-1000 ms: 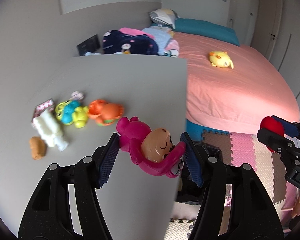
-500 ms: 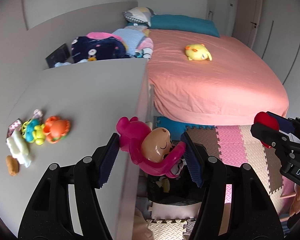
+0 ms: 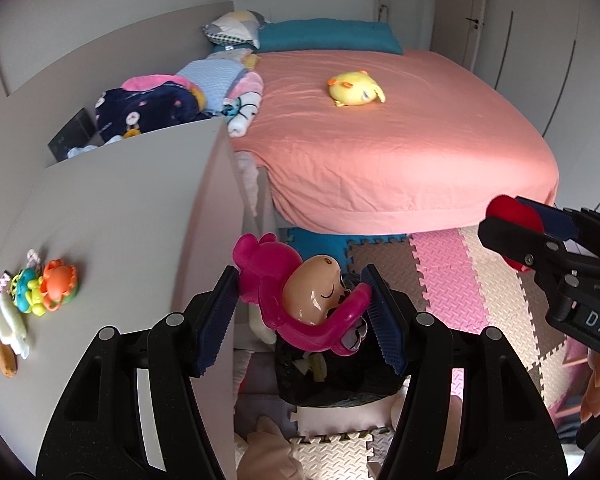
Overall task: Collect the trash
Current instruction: 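Open both grippers to drop the pink toy and red heart into the bin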
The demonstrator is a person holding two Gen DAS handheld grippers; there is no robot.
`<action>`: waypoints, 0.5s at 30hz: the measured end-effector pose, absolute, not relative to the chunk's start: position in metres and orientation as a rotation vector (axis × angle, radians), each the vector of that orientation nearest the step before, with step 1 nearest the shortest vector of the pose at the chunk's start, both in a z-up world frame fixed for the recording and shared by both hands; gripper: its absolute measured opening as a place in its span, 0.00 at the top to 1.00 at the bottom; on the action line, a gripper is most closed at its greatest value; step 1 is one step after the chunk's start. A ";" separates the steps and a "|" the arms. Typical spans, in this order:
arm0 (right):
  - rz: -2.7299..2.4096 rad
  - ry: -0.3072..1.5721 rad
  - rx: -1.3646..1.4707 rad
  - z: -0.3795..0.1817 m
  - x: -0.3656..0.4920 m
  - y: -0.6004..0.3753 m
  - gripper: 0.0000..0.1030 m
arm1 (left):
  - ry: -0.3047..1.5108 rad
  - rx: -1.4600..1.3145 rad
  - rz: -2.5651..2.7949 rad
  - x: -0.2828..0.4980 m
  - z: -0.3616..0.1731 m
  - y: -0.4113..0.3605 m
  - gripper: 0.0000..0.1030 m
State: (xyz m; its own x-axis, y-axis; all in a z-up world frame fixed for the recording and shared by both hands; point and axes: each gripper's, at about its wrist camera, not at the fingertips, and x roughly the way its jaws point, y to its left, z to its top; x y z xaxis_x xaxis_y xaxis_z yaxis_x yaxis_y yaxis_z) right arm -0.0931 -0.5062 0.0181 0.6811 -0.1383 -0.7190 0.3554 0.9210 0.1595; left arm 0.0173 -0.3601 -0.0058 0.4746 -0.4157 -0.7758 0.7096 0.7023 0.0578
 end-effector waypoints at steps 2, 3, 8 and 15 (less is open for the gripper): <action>-0.287 0.778 0.303 0.016 -0.093 -0.509 0.53 | 0.820 0.414 -0.720 0.015 -0.008 -0.365 0.40; -0.288 0.781 0.305 0.016 -0.092 -0.510 0.53 | 0.822 0.417 -0.723 0.014 -0.009 -0.366 0.40; -0.293 0.791 0.310 0.013 -0.090 -0.514 0.53 | 0.836 0.430 -0.734 0.014 -0.015 -0.372 0.40; -0.320 0.770 0.319 0.018 -0.088 -0.519 0.18 | 0.827 0.451 -0.742 0.014 -0.015 -0.370 0.05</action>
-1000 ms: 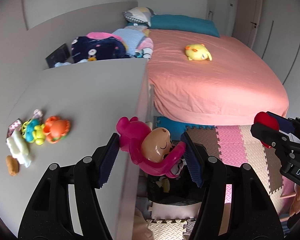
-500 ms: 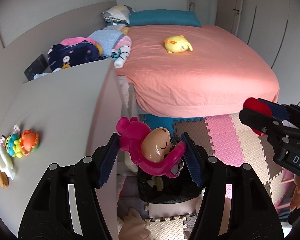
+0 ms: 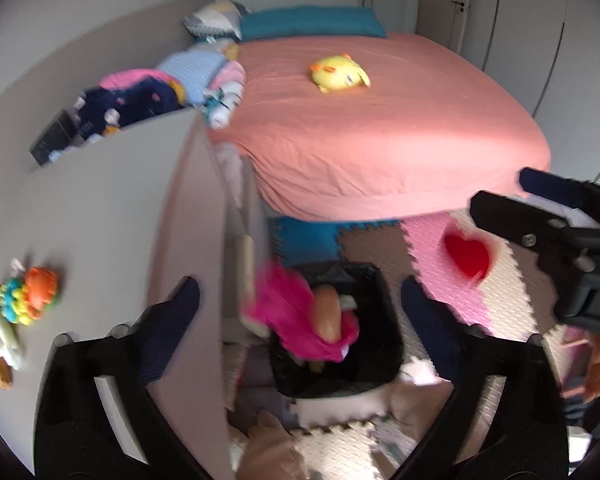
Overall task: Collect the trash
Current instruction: 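Open both grippers to drop the pink toy and red heart into the bin, then move both open grippers back over the desk toward the brown plush and orange toy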
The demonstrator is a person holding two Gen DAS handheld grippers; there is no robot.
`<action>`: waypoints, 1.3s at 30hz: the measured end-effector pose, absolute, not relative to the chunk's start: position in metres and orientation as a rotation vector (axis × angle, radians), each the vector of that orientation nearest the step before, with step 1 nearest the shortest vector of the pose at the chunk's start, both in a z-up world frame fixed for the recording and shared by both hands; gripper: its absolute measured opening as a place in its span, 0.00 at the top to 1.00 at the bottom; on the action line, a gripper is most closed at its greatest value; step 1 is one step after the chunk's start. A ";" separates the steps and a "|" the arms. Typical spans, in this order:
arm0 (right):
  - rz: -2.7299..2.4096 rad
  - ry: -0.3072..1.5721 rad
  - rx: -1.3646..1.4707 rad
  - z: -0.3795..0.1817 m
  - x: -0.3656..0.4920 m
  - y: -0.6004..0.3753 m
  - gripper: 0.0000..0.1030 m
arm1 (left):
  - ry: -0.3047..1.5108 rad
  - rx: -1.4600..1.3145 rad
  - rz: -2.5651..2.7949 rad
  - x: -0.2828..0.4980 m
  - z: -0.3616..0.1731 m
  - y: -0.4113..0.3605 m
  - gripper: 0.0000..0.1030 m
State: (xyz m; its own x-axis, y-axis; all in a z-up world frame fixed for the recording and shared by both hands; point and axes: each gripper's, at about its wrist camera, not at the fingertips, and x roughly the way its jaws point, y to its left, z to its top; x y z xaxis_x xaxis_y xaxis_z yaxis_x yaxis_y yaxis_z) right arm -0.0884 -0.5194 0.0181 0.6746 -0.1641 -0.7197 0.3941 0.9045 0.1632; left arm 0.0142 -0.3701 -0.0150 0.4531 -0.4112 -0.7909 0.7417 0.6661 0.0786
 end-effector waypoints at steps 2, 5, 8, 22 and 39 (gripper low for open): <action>-0.325 0.768 0.318 0.021 -0.087 -0.519 0.18 | 0.817 0.459 -0.729 0.016 -0.013 -0.367 0.05; -0.324 0.762 0.315 0.023 -0.086 -0.516 0.17 | 0.823 0.451 -0.713 0.020 -0.011 -0.360 0.05; -0.317 0.761 0.306 0.024 -0.085 -0.511 0.17 | 0.820 0.437 -0.699 0.023 -0.009 -0.352 0.05; -0.254 0.781 0.259 0.023 -0.063 -0.467 0.17 | 0.832 0.386 -0.630 0.038 -0.007 -0.306 0.05; -0.120 0.820 0.191 0.016 -0.017 -0.391 0.17 | 0.848 0.314 -0.486 0.062 -0.005 -0.216 0.05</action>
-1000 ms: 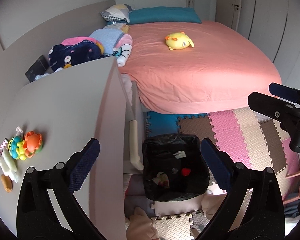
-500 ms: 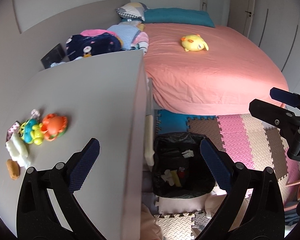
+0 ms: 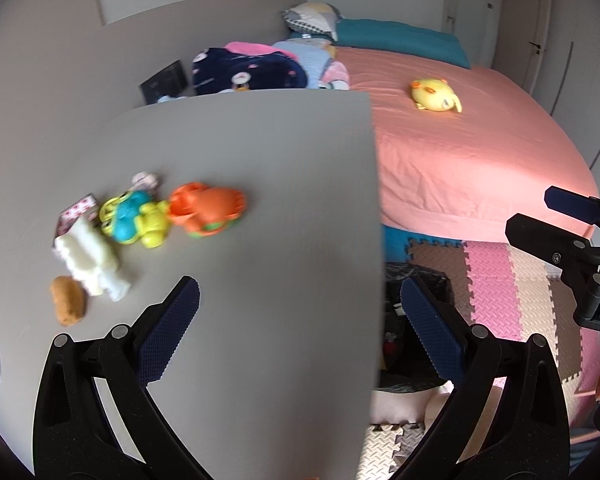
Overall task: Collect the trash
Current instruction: 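Move both open grippers back over the desk toward the brown plush and orange toy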
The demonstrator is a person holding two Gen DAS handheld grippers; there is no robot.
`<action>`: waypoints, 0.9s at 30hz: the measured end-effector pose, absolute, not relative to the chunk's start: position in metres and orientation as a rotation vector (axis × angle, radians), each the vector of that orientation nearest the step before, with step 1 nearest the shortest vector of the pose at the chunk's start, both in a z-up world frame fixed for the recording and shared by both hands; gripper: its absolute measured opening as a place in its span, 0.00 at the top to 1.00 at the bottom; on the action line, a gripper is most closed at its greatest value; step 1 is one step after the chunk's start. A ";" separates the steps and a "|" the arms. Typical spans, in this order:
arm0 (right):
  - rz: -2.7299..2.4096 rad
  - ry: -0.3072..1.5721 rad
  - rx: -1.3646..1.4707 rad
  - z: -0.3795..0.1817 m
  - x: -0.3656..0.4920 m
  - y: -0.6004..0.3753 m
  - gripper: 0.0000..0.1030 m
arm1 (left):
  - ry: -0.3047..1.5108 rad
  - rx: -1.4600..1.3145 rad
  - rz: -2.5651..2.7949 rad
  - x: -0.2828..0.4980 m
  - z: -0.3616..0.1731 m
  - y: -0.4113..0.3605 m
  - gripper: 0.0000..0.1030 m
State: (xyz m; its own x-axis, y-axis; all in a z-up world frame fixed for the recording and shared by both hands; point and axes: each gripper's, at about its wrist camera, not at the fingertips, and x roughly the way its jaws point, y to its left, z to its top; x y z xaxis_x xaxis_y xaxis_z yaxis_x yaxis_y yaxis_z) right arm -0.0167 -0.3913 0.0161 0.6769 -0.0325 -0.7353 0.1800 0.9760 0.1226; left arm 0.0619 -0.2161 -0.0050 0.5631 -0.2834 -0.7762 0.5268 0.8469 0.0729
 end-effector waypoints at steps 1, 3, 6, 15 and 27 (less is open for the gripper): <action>-0.107 0.822 0.187 0.015 -0.013 -0.385 0.17 | 0.850 0.306 -0.476 0.064 -0.005 -0.210 0.05; -0.091 0.825 0.179 0.015 -0.008 -0.376 0.17 | 0.853 0.294 -0.457 0.066 -0.005 -0.199 0.05; -0.062 0.833 0.169 0.012 0.000 -0.362 0.17 | 0.857 0.277 -0.430 0.069 -0.007 -0.182 0.05; 0.015 0.863 0.135 0.001 0.022 -0.324 0.17 | 0.857 0.224 -0.339 0.078 -0.009 -0.127 0.05; 0.097 0.891 0.094 -0.009 0.054 -0.278 0.17 | 0.880 0.150 -0.247 0.095 -0.013 -0.067 0.05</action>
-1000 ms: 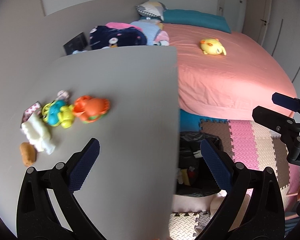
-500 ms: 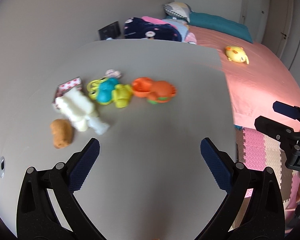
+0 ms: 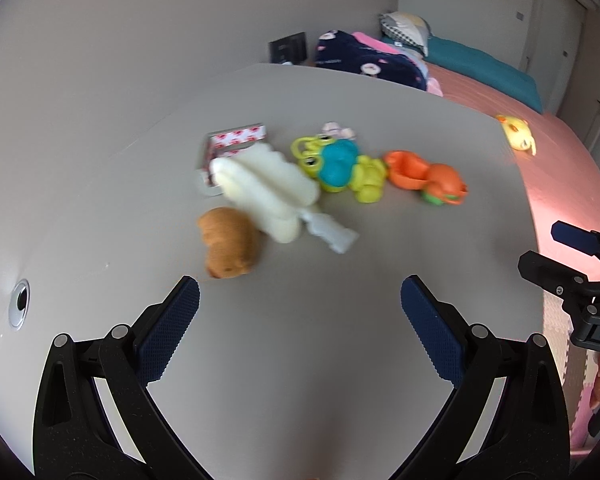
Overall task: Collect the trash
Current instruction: 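Move both open grippers back over the desk toward the brown plush and orange toy, then grasp the brown plush with the left gripper while the right gripper grasps the orange toy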
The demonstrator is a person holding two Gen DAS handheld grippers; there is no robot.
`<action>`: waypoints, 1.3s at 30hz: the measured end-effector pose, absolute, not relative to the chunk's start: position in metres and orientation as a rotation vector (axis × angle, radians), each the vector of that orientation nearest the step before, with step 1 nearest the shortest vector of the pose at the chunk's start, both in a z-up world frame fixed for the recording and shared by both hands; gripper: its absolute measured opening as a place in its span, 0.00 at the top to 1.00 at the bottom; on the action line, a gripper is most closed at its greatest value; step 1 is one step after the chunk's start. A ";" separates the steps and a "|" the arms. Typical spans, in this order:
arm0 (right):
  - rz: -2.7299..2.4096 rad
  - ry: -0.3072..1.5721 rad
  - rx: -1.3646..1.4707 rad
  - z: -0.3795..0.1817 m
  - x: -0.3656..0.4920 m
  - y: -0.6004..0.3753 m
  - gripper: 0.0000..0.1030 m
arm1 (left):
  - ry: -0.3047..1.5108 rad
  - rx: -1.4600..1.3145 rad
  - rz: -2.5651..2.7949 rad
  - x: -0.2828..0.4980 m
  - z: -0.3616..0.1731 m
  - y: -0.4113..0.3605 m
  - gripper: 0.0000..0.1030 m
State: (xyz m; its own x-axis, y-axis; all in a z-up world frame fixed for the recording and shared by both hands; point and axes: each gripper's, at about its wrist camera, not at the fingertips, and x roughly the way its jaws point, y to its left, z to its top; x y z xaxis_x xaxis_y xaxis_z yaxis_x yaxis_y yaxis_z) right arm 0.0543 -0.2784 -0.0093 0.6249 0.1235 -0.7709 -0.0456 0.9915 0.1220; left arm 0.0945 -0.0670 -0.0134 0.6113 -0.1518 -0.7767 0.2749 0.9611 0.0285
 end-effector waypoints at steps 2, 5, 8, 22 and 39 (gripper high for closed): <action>0.106 0.898 0.089 -0.011 0.060 -0.273 0.17 | 0.879 0.131 -0.234 0.097 -0.015 -0.057 0.05; 0.113 0.906 0.075 -0.014 0.069 -0.267 0.17 | 0.872 0.122 -0.213 0.100 -0.016 -0.047 0.05; 0.120 0.908 0.067 -0.016 0.077 -0.263 0.17 | 0.871 0.125 -0.201 0.105 -0.018 -0.041 0.10; 0.141 0.922 0.000 -0.024 0.126 -0.245 0.17 | 0.900 0.098 -0.178 0.130 -0.032 -0.027 0.33; 0.153 0.931 -0.066 -0.031 0.162 -0.227 0.44 | 0.905 0.091 -0.157 0.143 -0.038 -0.018 0.62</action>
